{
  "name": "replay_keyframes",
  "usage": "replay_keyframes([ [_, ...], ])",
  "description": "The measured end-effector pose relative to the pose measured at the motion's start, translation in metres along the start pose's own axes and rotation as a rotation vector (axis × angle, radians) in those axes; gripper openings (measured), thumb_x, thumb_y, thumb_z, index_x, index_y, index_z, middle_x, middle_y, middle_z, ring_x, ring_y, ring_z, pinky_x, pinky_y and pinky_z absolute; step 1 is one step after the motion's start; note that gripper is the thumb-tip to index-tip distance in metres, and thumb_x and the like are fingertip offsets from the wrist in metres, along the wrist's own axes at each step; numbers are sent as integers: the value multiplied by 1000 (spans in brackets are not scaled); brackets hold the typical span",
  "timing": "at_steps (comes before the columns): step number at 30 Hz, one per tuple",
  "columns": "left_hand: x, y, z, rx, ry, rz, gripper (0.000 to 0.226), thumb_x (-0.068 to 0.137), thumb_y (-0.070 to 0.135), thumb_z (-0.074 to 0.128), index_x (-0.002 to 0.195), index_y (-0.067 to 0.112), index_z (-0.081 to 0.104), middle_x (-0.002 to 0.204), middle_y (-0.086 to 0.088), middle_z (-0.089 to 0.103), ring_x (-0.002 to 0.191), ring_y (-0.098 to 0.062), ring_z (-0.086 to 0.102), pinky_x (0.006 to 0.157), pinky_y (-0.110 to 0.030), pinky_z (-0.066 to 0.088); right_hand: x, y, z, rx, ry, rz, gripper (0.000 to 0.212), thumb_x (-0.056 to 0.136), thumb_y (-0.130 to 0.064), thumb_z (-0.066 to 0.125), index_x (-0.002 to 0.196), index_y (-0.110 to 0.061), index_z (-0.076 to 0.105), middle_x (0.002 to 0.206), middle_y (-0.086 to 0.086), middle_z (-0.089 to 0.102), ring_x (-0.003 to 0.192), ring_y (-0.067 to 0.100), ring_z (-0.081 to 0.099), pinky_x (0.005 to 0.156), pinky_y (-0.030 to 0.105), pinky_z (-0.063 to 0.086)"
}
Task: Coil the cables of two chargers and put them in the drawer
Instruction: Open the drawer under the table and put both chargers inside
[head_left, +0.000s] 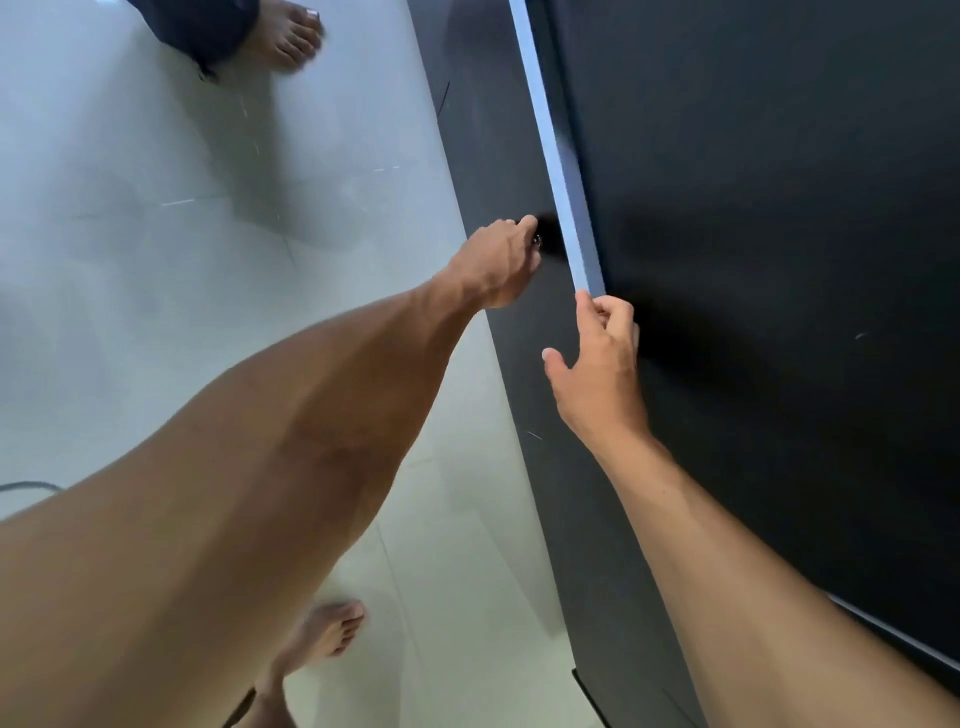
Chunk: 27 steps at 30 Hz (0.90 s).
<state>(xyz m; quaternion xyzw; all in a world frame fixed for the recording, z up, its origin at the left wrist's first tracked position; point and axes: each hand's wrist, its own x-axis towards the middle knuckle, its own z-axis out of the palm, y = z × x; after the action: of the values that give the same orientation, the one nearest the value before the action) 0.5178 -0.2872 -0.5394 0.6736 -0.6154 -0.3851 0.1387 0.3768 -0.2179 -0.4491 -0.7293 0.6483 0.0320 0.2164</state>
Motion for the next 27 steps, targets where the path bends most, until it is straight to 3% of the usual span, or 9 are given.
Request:
replay_keyframes([
  [2, -14, -12, -9, 18, -4, 7, 28, 101, 23, 31, 108, 0, 47, 96, -21, 59, 73, -33, 44, 64, -37, 30, 0, -5, 5, 30, -8, 67, 51, 93, -14, 58, 141, -12, 40, 134, 6, 40, 123, 21, 41, 97, 30, 42],
  [5, -36, -35, -22, 37, -19, 15, 29, 101, 22, 32, 112, -1, 45, 95, -24, 60, 70, -33, 41, 63, -37, 29, -8, -16, 20, 16, -219, 295, 39, 96, -23, 54, 130, -3, 50, 130, 13, 52, 118, 32, 52, 92, 37, 46],
  [10, -62, -74, -27, 63, 1, 23, 29, 100, 28, 32, 113, 4, 43, 94, -23, 64, 70, -38, 49, 61, -39, 35, -28, -43, 45, 53, -265, 294, 24, 96, -26, 53, 100, -3, 58, 105, 14, 64, 94, 33, 60, 82, 39, 51],
  [14, -81, -100, -32, 97, 24, 19, 33, 99, 33, 30, 119, 9, 41, 96, -23, 67, 74, -44, 56, 63, -43, 43, -43, -64, 58, 175, -352, 309, 25, 98, -24, 48, 108, -2, 54, 109, 16, 61, 99, 35, 60, 79, 36, 49],
  [19, -115, -124, -51, 153, 29, 19, 33, 101, 26, 34, 123, 3, 41, 93, -31, 63, 77, -49, 56, 61, -40, 35, -64, -95, 72, 250, -405, 276, 23, 98, -19, 45, 109, 0, 52, 108, 19, 61, 100, 38, 59, 81, 38, 48],
  [24, -153, -151, -68, 137, 40, -36, 28, 101, 23, 34, 117, 1, 41, 85, -28, 63, 70, -47, 53, 60, -38, 32, -89, -128, 93, 302, -440, 254, 36, 98, -17, 43, 130, -2, 47, 118, 21, 59, 109, 38, 56, 88, 37, 46],
  [27, -176, -166, -76, 125, 53, -89, 26, 101, 24, 33, 113, 2, 40, 73, -20, 57, 61, -39, 45, 59, -37, 32, -102, -148, 109, 328, -439, 242, 33, 97, -15, 44, 128, -3, 48, 117, 21, 60, 109, 38, 57, 86, 36, 46],
])
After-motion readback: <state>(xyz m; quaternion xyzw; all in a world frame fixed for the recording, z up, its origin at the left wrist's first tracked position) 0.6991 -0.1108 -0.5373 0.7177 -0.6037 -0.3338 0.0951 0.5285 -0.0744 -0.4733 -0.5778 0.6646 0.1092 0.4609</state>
